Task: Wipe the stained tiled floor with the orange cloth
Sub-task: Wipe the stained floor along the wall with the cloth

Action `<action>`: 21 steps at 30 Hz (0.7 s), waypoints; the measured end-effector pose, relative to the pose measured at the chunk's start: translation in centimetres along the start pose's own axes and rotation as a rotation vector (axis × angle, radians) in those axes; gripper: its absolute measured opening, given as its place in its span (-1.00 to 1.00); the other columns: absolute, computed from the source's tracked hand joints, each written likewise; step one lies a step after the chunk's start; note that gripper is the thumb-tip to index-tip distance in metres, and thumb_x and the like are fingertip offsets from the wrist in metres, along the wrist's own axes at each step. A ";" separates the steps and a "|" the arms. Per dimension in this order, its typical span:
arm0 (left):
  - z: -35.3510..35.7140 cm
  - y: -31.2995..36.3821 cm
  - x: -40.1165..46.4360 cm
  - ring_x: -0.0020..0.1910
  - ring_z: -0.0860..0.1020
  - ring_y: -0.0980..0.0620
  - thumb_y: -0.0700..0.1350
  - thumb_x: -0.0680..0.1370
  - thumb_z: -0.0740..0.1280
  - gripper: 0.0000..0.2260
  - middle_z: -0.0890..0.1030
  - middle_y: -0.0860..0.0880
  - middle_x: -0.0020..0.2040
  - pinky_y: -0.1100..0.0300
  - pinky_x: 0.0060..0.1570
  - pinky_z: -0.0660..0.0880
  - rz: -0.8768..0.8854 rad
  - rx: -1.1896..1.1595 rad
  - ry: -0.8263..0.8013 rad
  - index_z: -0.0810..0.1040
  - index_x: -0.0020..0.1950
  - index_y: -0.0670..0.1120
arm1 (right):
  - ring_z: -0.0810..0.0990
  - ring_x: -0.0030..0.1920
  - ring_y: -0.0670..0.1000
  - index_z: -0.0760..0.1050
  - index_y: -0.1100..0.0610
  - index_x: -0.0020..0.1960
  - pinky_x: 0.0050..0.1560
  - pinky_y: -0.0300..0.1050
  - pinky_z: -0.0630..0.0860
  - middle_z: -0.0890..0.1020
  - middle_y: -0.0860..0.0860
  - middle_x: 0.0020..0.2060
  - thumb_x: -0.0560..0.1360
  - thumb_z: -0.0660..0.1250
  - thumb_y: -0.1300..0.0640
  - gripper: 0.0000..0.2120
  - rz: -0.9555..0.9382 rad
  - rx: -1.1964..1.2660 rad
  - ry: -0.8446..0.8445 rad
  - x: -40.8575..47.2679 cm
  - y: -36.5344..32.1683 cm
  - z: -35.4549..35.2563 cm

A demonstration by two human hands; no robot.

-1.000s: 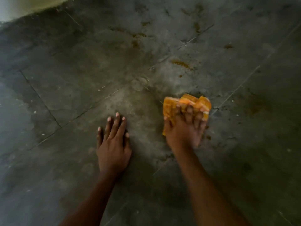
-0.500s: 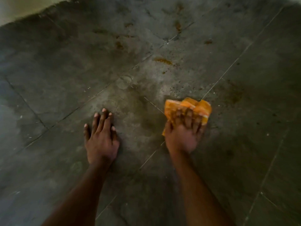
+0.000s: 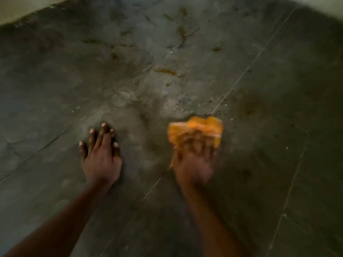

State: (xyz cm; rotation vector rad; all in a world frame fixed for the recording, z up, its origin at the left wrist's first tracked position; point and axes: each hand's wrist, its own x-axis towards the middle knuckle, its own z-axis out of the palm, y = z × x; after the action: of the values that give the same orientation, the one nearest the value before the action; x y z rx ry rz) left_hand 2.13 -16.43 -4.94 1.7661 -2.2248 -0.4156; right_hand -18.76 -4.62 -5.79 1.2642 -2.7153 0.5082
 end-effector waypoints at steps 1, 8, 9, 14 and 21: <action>0.5 1.2 1.4 0.70 0.08 -0.09 0.03 0.63 0.04 -0.46 0.19 0.00 0.70 -0.17 0.65 -0.11 0.041 -0.038 -0.012 0.37 0.61 -0.04 | 0.37 0.55 0.28 0.53 -0.11 0.45 0.57 0.29 0.18 0.46 0.05 0.53 0.56 0.21 -0.18 -0.51 -0.163 0.043 0.001 -1.2 0.1 0.0; 3.5 6.4 7.4 0.71 0.03 -0.03 -0.03 0.69 0.19 -0.50 0.14 0.04 0.71 -0.22 0.64 -0.11 0.104 -0.030 -0.030 0.27 0.66 0.02 | 0.38 0.55 0.21 0.51 -0.11 0.47 0.48 0.26 0.37 0.49 0.00 0.51 0.62 0.17 -0.18 -0.54 -0.165 -0.081 -0.007 0.4 10.2 -1.2; 3.8 6.4 7.5 0.71 0.04 -0.04 -0.04 0.69 0.21 -0.49 0.15 0.04 0.71 -0.23 0.64 -0.10 0.098 -0.019 -0.021 0.28 0.66 0.03 | 0.36 0.56 0.25 0.49 -0.10 0.48 0.50 0.29 0.33 0.47 0.02 0.52 0.61 0.13 -0.21 -0.50 0.006 -0.100 0.007 3.0 10.0 -0.7; 3.7 6.2 9.8 0.69 0.14 -0.08 0.06 0.59 0.09 -0.44 0.26 -0.03 0.68 -0.24 0.64 -0.04 0.141 -0.067 -0.010 0.35 0.60 -0.01 | 0.25 0.60 0.27 0.45 -0.14 0.51 0.55 0.35 0.18 0.39 0.00 0.58 0.59 0.07 -0.22 -0.46 0.039 -0.060 -0.019 8.3 4.2 1.6; 3.9 6.1 10.2 0.67 0.18 -0.11 0.07 0.62 0.06 -0.44 0.29 -0.11 0.66 -0.18 0.65 -0.03 0.158 -0.051 0.054 0.40 0.57 -0.13 | 0.24 0.62 0.22 0.27 -0.18 0.61 0.56 0.35 0.19 0.22 -0.03 0.63 0.65 -0.01 -0.28 -0.44 -0.019 -0.172 -0.159 4.4 14.8 -2.4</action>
State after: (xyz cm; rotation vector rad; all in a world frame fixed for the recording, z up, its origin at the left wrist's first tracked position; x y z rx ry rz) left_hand -7.11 -24.81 -5.86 1.5449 -2.2743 -0.3823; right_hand -32.97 1.91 -6.33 1.3358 -2.7988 0.1730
